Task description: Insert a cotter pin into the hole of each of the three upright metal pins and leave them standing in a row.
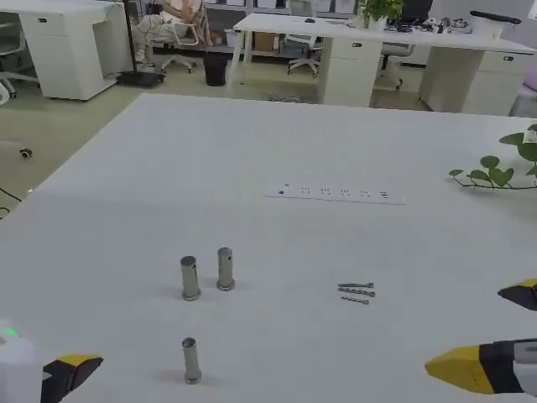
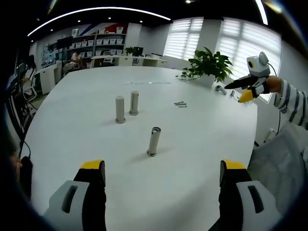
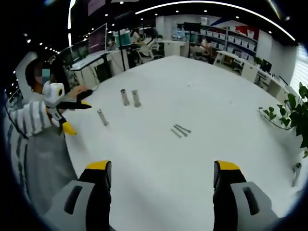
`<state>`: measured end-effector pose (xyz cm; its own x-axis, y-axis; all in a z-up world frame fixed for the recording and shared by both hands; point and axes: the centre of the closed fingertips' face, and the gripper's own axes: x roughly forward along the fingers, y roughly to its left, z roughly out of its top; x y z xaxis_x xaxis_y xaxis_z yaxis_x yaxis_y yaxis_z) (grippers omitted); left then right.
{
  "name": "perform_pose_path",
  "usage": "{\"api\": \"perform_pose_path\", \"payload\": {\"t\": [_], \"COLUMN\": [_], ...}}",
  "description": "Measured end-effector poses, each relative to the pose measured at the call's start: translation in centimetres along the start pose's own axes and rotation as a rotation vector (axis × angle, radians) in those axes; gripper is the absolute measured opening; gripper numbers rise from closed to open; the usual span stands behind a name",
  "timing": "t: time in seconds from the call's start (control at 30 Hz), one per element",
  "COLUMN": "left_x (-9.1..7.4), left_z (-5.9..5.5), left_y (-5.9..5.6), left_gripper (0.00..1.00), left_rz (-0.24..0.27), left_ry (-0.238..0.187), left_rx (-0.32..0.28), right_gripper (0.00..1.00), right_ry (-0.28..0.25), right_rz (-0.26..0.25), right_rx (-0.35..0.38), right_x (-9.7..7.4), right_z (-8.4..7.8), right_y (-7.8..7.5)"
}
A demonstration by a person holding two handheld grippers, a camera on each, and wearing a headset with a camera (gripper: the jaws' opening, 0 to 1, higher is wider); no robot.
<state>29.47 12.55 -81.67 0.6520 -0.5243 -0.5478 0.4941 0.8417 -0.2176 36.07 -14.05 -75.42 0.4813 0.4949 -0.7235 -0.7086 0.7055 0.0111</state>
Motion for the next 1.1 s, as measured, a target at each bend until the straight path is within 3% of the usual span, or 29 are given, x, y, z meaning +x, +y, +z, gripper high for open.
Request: {"api": "perform_pose_path", "payload": {"t": [0.4, 0.5, 0.7, 0.83, 1.1], "left_x": [-0.2, -0.3, -0.3, -0.3, -0.4], "left_z": [-0.3, -0.3, -0.4, -0.5, -0.6], "left_y": [-0.8, -0.8, -0.6, -0.4, -0.3], "left_gripper": [0.99, 0.99, 0.99, 0.99, 0.99], "left_rz": [-0.038, -0.043, -0.042, -0.038, -0.040], "left_ry": [0.012, 0.016, 0.013, 0.011, 0.011], "left_rx": [0.008, 0.010, 0.000, -0.005, -0.014], "right_gripper": [0.82, 0.81, 0.79, 0.78, 0.76], "right_ry": [0.129, 0.182, 0.223, 0.266, 0.320], "right_rz": [0.104, 0.129, 0.158, 0.182, 0.233], "right_rx": [-0.197, -0.261, -0.317, -0.398, -0.426], "right_x": [3.2, 3.9, 5.4, 6.4, 8.5], "right_z": [0.6, 0.4, 1.0, 1.1, 0.6], "right_y": [0.0, 0.3, 0.2, 0.4, 0.2]}}
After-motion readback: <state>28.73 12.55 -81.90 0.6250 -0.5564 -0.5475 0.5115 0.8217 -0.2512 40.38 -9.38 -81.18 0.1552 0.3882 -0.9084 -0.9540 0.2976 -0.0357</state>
